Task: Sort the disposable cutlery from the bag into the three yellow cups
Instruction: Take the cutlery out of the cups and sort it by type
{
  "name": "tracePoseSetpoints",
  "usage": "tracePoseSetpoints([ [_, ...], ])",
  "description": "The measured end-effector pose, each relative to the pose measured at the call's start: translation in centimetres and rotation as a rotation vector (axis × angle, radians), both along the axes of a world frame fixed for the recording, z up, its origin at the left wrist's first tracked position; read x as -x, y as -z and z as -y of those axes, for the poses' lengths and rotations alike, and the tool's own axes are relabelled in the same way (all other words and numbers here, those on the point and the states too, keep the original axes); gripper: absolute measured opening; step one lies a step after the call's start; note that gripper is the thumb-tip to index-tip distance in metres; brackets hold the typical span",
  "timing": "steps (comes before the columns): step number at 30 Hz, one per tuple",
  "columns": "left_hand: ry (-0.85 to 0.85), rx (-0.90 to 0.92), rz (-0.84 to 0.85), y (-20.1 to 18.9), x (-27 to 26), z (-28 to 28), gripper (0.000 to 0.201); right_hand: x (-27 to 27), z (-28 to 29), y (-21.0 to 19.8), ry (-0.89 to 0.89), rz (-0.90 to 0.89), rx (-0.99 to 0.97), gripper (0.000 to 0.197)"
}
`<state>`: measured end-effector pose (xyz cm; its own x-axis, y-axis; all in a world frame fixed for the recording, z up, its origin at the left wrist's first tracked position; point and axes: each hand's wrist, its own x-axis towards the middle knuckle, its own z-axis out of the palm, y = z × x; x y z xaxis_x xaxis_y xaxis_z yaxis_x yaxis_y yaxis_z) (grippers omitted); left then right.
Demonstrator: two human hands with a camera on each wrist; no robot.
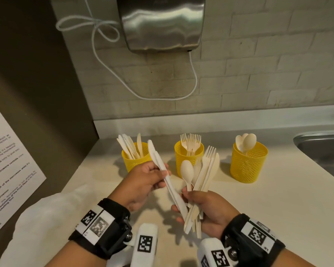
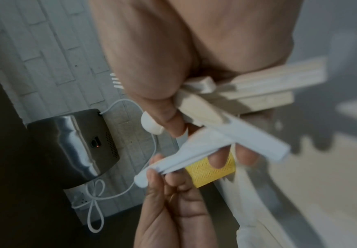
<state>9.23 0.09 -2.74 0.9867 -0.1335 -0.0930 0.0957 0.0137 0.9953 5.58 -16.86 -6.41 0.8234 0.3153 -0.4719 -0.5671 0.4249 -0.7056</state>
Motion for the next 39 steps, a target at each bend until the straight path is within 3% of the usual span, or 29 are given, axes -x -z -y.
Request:
tracePoseSetpoints([
  [5,-0.318,-0.011,0.273,-4.8,-2.4,-3.8,0.017,0.0,0.8,1.0,0.064,-0.003,0.001,0.007],
  [9,-0.548,-0.319,0.467,-7.0,-4.6,-6.7,0.007,0.3,1.4,1.1,0.116,0.012,-0.017,0.014],
  [13,-0.508,-0.642,0.359,-4.3,-7.8,-6.2,0.015,0.7,1.9,0.6,0.118,0.055,-0.008,0.005],
  [17,-0.343,-0.705,0.157,-1.8,-9.3,-5.8,0.025,0.8,2.6,0.5,0.092,0.075,0.003,0.004],
  [20,-0.465,-0.856,0.249,-2.0,-8.8,-5.7,0.051,0.7,3.1,0.7,0.062,0.091,-0.001,0.012],
  [22,-0.537,-0.746,0.366,-2.6,-6.8,-4.0,0.050,0.7,3.2,0.8,0.032,0.109,-0.012,0.020],
  [23,-0.426,-0.610,0.329,-2.6,-5.3,-2.6,0.046,0.7,3.2,0.8,0.016,0.114,-0.017,0.022],
  [26,0.159,-0.274,0.037,-1.3,-0.5,2.8,0.031,0.6,3.0,0.8,-0.030,0.123,0.005,0.023],
  [28,0.309,-0.225,-0.003,0.3,0.8,5.0,0.027,0.5,2.9,0.6,-0.063,0.146,0.049,0.023],
  [32,0.204,-0.206,0.003,1.7,-0.2,6.4,0.026,0.3,3.5,0.4,-0.117,0.156,0.111,0.024],
  [39,0.266,-0.049,-0.197,2.1,-1.1,6.9,0.024,0.5,4.1,1.2,-0.155,0.064,0.076,0.026],
])
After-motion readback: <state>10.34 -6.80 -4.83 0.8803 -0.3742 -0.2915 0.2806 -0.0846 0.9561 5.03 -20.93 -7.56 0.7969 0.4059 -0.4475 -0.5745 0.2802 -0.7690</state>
